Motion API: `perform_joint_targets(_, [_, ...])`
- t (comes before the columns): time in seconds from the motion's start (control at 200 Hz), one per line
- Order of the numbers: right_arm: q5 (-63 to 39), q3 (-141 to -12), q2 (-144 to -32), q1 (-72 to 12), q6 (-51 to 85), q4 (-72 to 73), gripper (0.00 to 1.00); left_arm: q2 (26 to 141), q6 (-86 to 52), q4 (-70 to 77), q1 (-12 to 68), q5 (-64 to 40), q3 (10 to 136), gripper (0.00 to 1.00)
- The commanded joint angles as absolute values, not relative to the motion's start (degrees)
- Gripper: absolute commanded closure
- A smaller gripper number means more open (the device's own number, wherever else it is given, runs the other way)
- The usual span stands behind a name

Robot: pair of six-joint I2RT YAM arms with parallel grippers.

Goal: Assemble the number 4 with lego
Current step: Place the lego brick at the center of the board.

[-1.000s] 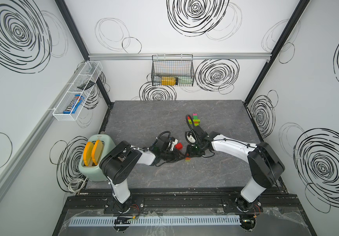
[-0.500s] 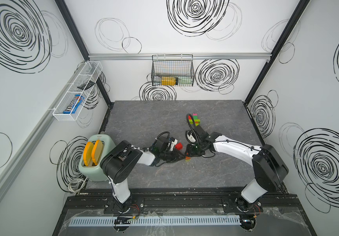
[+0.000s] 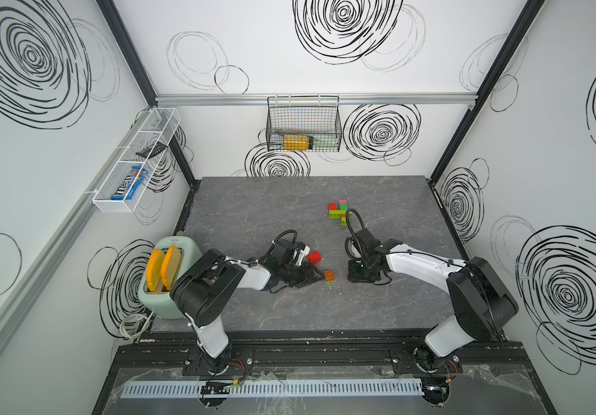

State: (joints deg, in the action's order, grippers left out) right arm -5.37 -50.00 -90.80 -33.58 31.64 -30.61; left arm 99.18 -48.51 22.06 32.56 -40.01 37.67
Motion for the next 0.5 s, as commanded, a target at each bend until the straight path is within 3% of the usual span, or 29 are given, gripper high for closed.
perform_joint_targets(0.0, [-2.8, -49.1, -92.3, -34.1, 33.1, -30.3, 0.68, 95.8, -44.7, 17.8, 32.1, -39.4, 40.4, 0.39])
perform_joint_targets(0.1, [-3.4, -49.3, -92.1, -34.2, 33.1, -30.2, 0.55, 94.5, -43.1, 15.2, 31.9, -37.7, 41.1, 0.27])
perform_joint_targets(0.215, [-3.0, -49.8, -90.7, -34.1, 32.9, -30.5, 0.41, 94.1, -42.1, 13.8, 31.6, -37.0, 41.5, 0.24])
perform_joint_targets(0.495, [-2.1, -50.1, -90.6, -34.1, 31.8, -31.4, 0.45, 94.7, -42.0, 14.0, 31.3, -37.1, 41.5, 0.22])
